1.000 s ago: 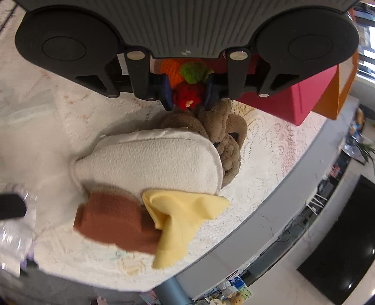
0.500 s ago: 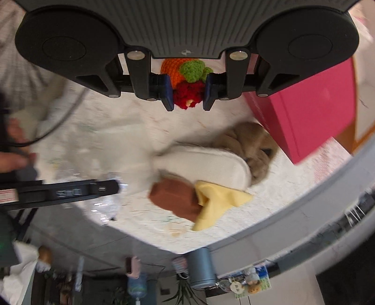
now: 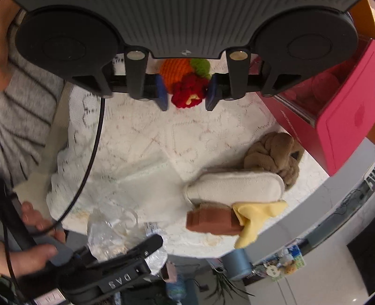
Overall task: Organize soft objects
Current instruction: 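Carry the plastic bundle and knitted strawberry over the cardboard box with both tools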
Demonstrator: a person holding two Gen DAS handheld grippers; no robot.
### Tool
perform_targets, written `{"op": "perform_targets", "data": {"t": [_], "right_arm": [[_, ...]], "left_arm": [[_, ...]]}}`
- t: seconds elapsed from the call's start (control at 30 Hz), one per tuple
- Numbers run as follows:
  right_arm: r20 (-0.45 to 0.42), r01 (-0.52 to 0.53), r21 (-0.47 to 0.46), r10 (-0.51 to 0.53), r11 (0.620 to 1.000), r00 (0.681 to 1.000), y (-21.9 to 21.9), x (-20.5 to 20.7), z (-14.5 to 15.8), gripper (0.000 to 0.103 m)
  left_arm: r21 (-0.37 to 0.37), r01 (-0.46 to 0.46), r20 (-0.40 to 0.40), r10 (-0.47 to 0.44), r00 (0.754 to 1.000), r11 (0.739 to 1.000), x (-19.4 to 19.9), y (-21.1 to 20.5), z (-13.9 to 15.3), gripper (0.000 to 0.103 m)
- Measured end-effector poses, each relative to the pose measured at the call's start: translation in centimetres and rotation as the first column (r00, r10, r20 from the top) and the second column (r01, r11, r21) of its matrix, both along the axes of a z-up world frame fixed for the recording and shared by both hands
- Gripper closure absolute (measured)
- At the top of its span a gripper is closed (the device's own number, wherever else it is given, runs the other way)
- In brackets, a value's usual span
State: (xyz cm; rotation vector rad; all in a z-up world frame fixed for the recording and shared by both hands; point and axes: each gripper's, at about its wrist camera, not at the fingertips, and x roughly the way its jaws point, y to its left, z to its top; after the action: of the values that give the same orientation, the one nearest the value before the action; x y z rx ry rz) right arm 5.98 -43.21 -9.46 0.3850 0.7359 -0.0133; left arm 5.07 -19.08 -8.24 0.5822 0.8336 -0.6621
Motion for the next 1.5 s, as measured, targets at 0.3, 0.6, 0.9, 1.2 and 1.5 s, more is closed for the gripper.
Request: {"op": "perform_targets", "data": {"t": [0.3, 0.6, 0.9, 1.2, 1.5], "right_arm": [[0.010, 0.026, -0.009, -0.026, 1.000, 1.000, -0.2, -0.3, 0.2, 0.028], [0.037, 0.040, 0.076, -0.043, 0.996, 0.998, -1.0, -1.3, 0.6, 0.028], [0.125, 0.036, 0.208, -0.063, 0.977, 0.990, -2.1, -3.1, 2.2, 0.028], [0.161, -0.011, 0.199, -0.022, 0.980, 0.987, -0.7, -3.5, 3.3, 0.028], [0.122, 0.062, 0.194, -0.087, 0.979, 0.989, -0.5, -3.3, 3.0, 0.028]], "left_arm": [[0.027, -0.046, -0.019, 0.046, 0.999, 0.999, 0.0, 1.0, -1.3, 0.034], [-0.013, -0.083, -0.069, 0.082, 0.994, 0.996, 0.8, 1.9, -0.7, 0.047], [-0.132, -0.080, -0.054, 0.073, 0.996, 0.988, 0.4, 2.1, 2.4, 0.047], [-0.381, -0.157, -0.020, 0.162, 0.987, 0.911, 0.8, 6.1, 8.3, 0.047], [-0.515, -0.298, 0.039, 0.370, 0.928, 0.803, 2.8, 13.4, 13.1, 0.047]]}}
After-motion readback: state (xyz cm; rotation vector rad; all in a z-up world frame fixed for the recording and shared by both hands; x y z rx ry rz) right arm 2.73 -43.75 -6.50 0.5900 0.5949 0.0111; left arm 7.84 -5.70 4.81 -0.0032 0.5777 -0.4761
